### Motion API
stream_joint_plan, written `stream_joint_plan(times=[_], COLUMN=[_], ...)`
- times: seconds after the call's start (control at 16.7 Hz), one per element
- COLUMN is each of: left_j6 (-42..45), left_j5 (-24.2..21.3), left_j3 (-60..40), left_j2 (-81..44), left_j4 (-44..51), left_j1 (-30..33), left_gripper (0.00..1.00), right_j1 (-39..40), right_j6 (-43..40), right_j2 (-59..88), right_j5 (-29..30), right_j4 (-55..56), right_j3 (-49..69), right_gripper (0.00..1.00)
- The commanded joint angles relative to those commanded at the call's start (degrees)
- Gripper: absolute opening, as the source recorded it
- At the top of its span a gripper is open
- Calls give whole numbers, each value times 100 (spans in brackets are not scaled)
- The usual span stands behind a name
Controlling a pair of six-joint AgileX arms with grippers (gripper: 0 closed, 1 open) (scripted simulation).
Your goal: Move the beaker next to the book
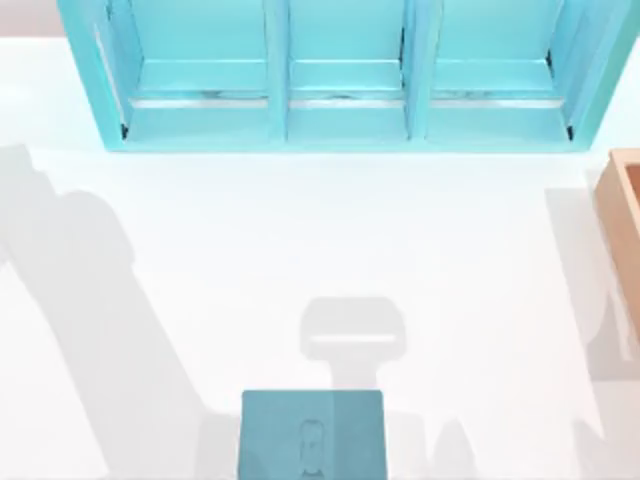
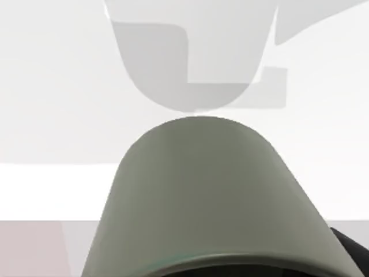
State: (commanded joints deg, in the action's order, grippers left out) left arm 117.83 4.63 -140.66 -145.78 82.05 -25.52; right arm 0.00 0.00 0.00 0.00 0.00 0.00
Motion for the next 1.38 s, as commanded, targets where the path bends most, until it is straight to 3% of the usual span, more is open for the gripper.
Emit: stream_joint_plan(times=[0.3,0.6,0.9,1.38], left_j6=[-326,-2088,-5207,-11372], left_j5=[-10,-93,-317,-855], left_j3=[187,1041,2480,5337], left_j2=[139,806,1778,3844], left_j4=[-84,-286,-373,-423], left_j1=[213,1271,2883,5620], left_gripper=[0,0,0,0], right_j1=[0,0,0,0], right_j6=[0,0,0,0], right_j2=[0,0,0,0], right_j5=[0,0,0,0], right_j4=[0,0,0,0], right_j3=[0,0,0,0], right_gripper=[100,100,100,100])
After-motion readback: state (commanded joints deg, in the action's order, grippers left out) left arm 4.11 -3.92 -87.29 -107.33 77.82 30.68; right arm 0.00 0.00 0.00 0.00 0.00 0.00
